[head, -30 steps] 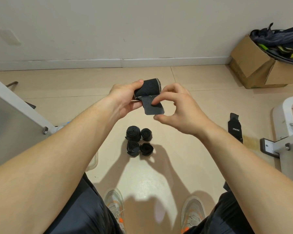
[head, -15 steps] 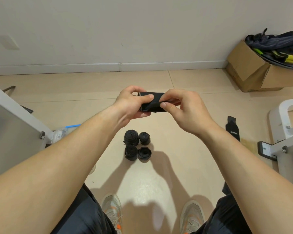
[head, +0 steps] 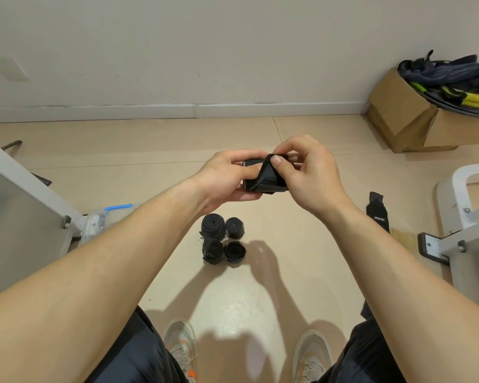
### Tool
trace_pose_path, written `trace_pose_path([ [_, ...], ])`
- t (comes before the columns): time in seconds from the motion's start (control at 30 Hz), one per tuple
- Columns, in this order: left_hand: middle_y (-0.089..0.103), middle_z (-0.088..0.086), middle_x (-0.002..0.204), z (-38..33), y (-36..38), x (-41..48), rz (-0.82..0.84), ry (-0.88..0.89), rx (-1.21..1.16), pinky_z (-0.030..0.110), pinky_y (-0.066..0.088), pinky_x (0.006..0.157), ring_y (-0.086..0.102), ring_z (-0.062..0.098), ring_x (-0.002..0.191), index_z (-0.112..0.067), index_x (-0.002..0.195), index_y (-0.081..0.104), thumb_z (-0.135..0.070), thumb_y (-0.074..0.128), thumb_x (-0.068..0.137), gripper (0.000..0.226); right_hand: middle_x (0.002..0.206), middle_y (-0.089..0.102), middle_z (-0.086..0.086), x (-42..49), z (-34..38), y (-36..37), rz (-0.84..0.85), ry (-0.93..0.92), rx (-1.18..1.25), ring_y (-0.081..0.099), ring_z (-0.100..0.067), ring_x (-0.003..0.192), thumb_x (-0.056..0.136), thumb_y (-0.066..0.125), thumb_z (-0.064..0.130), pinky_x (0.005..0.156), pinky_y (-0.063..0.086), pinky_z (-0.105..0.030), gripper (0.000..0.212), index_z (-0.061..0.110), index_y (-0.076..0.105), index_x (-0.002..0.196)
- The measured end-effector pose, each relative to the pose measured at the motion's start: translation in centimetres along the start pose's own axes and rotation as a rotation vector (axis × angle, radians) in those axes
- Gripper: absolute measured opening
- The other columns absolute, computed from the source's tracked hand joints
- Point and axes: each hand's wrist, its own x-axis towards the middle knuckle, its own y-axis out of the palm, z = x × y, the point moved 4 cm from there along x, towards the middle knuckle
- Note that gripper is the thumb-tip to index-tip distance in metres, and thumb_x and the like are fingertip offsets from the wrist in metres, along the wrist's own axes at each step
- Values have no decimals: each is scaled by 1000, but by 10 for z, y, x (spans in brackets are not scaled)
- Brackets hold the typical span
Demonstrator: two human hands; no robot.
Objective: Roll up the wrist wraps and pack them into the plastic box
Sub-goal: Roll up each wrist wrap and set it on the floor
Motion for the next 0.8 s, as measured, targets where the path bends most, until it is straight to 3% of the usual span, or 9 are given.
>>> trace_pose_path([
  [0.13, 69, 3, 102, 1, 2, -2, 8, 46, 52, 38, 62, 82, 74, 22, 88, -25, 110, 71, -10, 53, 104, 24, 81, 65, 14, 1, 0, -1, -16, 35, -73, 64, -11, 77, 93, 68, 23, 72, 51, -33, 22, 35, 58, 77],
  [0.3, 72, -3, 89, -1, 8, -5, -54, 87, 106, 29, 60, 71, 73, 14, 76, -21, 110, 68, -41, 38, 110, 36, 89, 66, 6, 2, 4, 0, -59, 38, -160, 64, -21, 85, 95, 65, 23, 77, 51, -39, 17, 29, 55, 83],
  [0.37, 72, -6, 82, -3, 10, -5, -54, 106, 114, 29, 60, 70, 73, 17, 76, -20, 106, 69, -50, 43, 105, 41, 89, 64, 5, 3, 4, 1, -67, 45, -165, 62, -22, 86, 96, 64, 23, 77, 49, -38, 16, 28, 55, 83],
  [0.53, 68, 6, 92, 0, 8, -4, -114, 194, 213, 28, 58, 64, 71, 18, 77, -11, 106, 69, -29, 61, 102, 21, 82, 60, 12, 0, 2, 3, -51, 100, -86, 61, -18, 85, 94, 66, 21, 73, 46, -30, 16, 25, 58, 81],
  [0.63, 68, 1, 95, 0, 8, -4, -103, 182, 193, 32, 61, 71, 72, 16, 81, -21, 101, 69, -22, 62, 101, 7, 82, 64, 10, 1, -3, 4, -12, 169, 5, 61, -13, 83, 92, 69, 21, 69, 44, -25, 18, 27, 60, 78],
  [0.8, 65, 1, 114, -1, 10, -4, -91, 167, 89, 36, 63, 79, 68, 17, 99, -29, 100, 73, -16, 67, 97, 14, 83, 64, 6, 0, -9, 7, 13, 310, 288, 61, -14, 81, 76, 69, 35, 73, 47, -30, 12, 25, 61, 78],
])
